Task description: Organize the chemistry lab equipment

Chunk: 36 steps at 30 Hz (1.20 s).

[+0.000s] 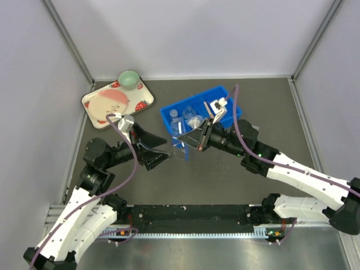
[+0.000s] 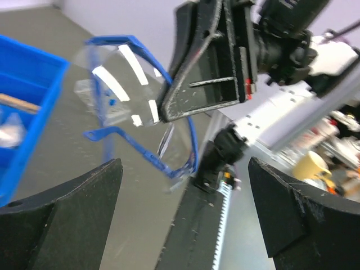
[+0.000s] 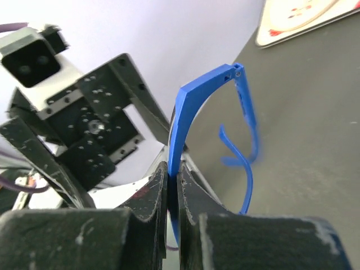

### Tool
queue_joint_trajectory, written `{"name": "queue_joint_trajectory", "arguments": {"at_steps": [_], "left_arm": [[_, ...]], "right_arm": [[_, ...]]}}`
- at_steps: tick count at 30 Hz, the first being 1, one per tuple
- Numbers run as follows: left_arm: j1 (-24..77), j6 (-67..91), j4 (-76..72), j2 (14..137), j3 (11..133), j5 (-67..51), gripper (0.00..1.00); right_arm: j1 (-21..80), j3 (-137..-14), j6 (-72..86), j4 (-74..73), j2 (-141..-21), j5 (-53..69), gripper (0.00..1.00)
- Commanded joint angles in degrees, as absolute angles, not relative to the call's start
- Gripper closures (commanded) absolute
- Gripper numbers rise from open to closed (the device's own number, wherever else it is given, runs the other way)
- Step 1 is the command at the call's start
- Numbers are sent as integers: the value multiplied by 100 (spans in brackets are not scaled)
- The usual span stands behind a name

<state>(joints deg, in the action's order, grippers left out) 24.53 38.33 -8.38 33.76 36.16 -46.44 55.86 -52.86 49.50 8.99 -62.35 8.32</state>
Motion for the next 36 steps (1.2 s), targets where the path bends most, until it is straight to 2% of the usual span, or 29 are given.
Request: {"name": "queue_joint_trajectory", "arguments": {"at_steps": [1, 6, 7, 11, 19, 25, 36], "left_arm": [[2452, 2347, 1395, 3445, 4350, -3255, 2], [2452, 2154, 1775, 3454, 4430, -2567, 2], [2452, 2136, 1819, 3463, 4430, -2479, 2], [2452, 2092, 1854, 3472, 4316, -2452, 2], [2452, 2065, 1986, 3349, 3912, -2619, 3], [2452, 2118, 1978, 3059, 3621, -2760, 3], [2452, 2039, 2118, 2681, 3436, -2953, 2]], "right_arm": [[5002, -5546, 4300, 90, -5801, 371, 100], [3992, -6072, 3536, -1308, -6142, -60, 100], [3921, -6195, 3368, -1457, -6257, -557, 100], [3630, -7135, 2541, -2029, -7056, -1098, 100], [3085, -8628, 1328, -2337, -9014, -949, 100], [2962, -9613, 221, -2583, -10045, -1239, 100], [2857, -10275, -1336, -2760, -11434, -1828, 100]]}}
